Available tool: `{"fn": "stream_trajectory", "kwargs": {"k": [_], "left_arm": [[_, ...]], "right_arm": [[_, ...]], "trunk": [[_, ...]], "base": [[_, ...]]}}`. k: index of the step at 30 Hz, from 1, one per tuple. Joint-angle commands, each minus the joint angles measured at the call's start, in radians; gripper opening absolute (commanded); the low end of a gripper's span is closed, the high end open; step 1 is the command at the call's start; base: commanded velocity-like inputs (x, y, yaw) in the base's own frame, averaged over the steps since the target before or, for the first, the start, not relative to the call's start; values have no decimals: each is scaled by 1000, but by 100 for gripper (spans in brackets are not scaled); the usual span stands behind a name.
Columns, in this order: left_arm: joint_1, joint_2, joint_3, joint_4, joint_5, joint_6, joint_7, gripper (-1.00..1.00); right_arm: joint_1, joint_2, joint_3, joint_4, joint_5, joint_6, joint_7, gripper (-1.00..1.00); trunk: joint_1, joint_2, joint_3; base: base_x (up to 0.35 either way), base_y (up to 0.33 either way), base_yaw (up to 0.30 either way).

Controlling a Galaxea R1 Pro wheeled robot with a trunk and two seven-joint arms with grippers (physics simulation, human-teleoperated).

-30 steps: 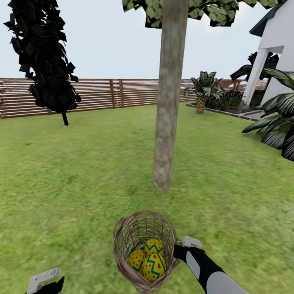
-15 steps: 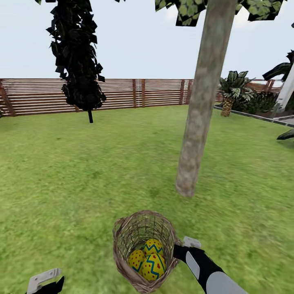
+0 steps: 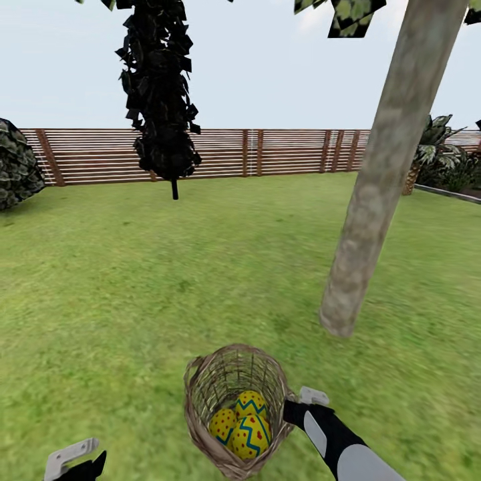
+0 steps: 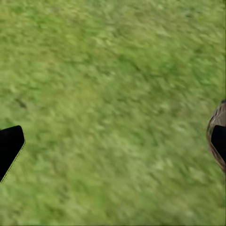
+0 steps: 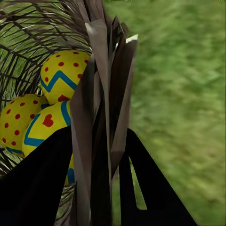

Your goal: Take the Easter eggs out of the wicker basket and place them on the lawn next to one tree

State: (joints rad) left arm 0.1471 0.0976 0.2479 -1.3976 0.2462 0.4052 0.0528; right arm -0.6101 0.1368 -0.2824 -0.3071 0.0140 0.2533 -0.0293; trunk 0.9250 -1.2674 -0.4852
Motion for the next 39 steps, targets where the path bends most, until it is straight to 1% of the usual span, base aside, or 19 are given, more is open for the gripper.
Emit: {"fn": "stream_trajectory", "kwargs": {"k": [1, 14, 27, 30, 39], "left_arm": [[0, 0, -1, -1, 10, 4, 5, 100], [0, -2, -1, -1, 11, 3, 5, 100], [0, -2, -2, -1, 10, 3, 6, 100], [0, -2, -1, -2, 14, 3, 7, 100], [0, -3, -1, -3, 15, 3, 7, 100]], "right_arm": [[0, 1, -4, -3, -5, 6, -1, -100], [0, 1, -4, -1, -5, 6, -1, -100], [0, 0, -4, -1, -5, 4, 2, -100], [0, 0, -5, -2, -5, 4, 2, -100], [0, 1, -4, -1, -6, 4, 2, -100]], "trunk": [[0, -1, -1], [0, -1, -1], [0, -1, -1], [0, -1, -1], [-34, 62, 27]], "base": [[164, 270, 122], [221, 232, 258], [262, 185, 14], [74, 40, 0], [6, 3, 0]]}}
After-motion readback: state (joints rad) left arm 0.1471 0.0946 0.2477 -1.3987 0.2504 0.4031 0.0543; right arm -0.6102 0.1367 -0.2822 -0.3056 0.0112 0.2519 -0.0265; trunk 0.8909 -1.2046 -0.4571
